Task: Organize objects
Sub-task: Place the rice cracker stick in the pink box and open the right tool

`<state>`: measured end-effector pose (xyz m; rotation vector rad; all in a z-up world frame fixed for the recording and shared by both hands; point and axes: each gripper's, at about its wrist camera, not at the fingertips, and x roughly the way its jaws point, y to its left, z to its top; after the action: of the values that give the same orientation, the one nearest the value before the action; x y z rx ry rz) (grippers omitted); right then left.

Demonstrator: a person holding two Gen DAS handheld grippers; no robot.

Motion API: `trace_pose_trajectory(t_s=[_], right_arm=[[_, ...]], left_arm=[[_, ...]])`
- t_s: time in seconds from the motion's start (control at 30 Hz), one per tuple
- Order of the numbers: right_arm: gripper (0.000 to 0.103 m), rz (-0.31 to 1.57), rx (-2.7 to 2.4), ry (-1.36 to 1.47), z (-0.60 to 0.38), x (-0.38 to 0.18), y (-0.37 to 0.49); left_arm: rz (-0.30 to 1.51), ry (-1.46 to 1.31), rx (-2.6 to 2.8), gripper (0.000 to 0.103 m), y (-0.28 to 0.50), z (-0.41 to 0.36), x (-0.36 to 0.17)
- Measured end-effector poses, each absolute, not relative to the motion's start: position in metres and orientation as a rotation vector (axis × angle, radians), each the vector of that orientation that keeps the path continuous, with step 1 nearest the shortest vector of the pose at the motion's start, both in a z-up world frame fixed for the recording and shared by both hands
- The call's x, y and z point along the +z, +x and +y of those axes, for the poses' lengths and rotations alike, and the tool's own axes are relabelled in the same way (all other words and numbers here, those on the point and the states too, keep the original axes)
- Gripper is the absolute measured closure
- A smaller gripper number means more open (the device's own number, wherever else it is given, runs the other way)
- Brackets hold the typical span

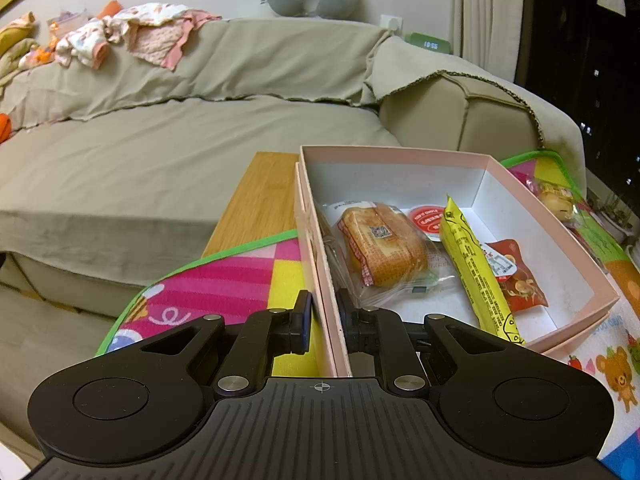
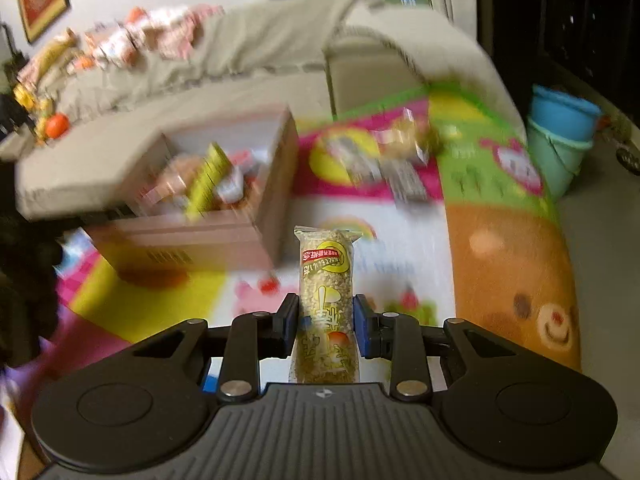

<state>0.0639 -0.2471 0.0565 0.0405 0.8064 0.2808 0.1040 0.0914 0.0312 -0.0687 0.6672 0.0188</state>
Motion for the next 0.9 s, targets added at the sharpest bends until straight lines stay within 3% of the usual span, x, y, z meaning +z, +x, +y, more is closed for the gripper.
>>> trace_pose_trajectory(t_s=[0.2, 0.4, 0.9], right_arm=[[0.075, 0.616, 0.375, 0.077, -0.230, 0.130, 0.066], [0.075, 0.533, 0.489, 0.129, -0.188, 0.162, 0.094], [0.073, 0.707, 0.546, 0.182, -0.101, 0.094, 0.162]], left_arm=[[0.667, -0.071, 0.019, 0.088, 0.103, 0.092, 0.031], [0.667, -0.072, 0.019, 0.088, 0.103, 0.093, 0.031], [0.667, -0.083, 0.006, 0.087, 0.103, 0.092, 0.033]])
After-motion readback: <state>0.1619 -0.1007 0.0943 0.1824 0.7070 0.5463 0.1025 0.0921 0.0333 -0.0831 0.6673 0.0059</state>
